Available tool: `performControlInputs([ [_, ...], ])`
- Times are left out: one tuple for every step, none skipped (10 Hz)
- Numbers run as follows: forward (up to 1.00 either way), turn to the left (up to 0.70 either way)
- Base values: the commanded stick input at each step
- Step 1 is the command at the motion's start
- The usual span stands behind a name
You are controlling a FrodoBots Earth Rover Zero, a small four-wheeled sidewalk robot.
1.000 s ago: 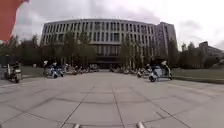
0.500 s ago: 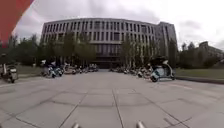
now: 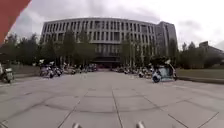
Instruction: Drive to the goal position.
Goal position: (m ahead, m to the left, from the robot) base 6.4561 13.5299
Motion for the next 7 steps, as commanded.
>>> performControlInputs([
  [0.45, 0.0],
  [0.45, 0.0],
  [0.45, 0.0],
  [0.45, 0.0],
  [0.45, 0.0],
  [0.45, 0.0],
  [0.45, 0.0],
])
